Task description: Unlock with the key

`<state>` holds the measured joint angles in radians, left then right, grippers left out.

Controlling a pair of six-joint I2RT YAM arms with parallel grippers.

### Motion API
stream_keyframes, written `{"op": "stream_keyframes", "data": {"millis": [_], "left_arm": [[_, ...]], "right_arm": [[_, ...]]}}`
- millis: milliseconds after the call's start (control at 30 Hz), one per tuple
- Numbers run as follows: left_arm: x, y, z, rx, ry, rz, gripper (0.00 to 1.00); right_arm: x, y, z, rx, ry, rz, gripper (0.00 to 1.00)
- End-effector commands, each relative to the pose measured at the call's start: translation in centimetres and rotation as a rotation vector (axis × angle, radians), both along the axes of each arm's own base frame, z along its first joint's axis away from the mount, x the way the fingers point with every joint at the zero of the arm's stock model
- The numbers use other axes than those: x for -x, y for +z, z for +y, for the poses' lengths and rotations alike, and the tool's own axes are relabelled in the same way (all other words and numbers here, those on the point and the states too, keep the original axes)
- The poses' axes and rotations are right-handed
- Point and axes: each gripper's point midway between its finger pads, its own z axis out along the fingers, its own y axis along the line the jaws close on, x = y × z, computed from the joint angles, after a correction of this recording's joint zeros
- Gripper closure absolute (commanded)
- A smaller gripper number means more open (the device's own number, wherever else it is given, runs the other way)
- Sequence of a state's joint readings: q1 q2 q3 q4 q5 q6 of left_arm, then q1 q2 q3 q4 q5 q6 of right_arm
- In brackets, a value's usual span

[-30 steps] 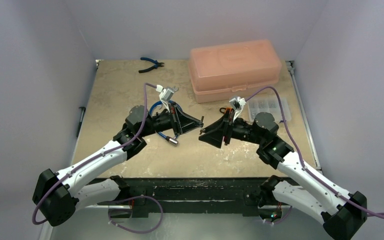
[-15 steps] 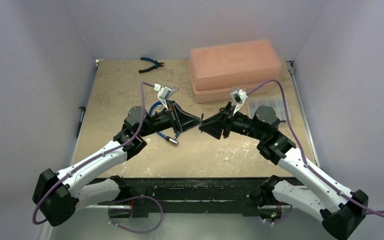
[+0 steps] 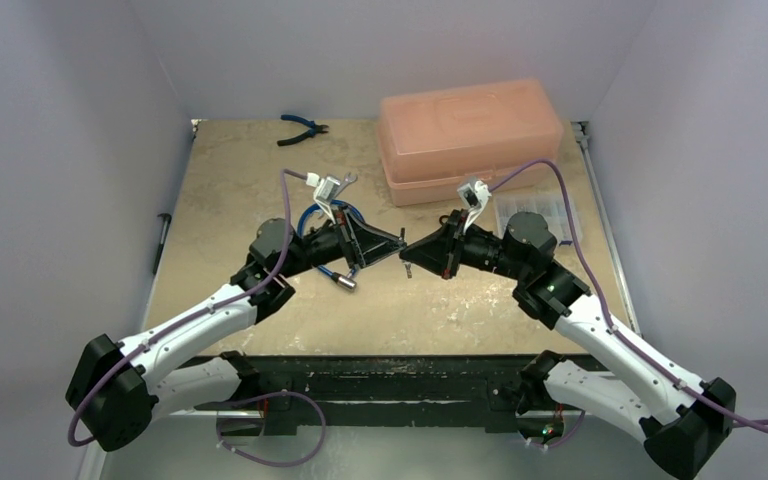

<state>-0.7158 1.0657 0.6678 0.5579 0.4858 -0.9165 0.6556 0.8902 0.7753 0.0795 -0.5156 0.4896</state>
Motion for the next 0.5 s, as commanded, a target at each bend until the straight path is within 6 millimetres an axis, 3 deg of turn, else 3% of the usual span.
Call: {"op": "stream_keyframes", "data": {"millis": [0, 167, 467], "left_arm": [[0.8, 1.1, 0.6, 0.027, -0.001, -0.055, 0.73], [1.3, 1.7, 1.2, 0.003, 0.010, -0.107, 0.57], [1.8, 3.3, 1.2, -0.007, -0.015, -0.164, 0.56]], "right_arm": [[0.6, 2.4, -0.1, -0.051, 0.023, -0.080, 1.00], [1.6, 1.8, -0.2, -0.040, 0.063, -0.074, 1.00], [3.5, 0.7, 0.0, -0.013, 0.165, -0.053, 1.00]]}}
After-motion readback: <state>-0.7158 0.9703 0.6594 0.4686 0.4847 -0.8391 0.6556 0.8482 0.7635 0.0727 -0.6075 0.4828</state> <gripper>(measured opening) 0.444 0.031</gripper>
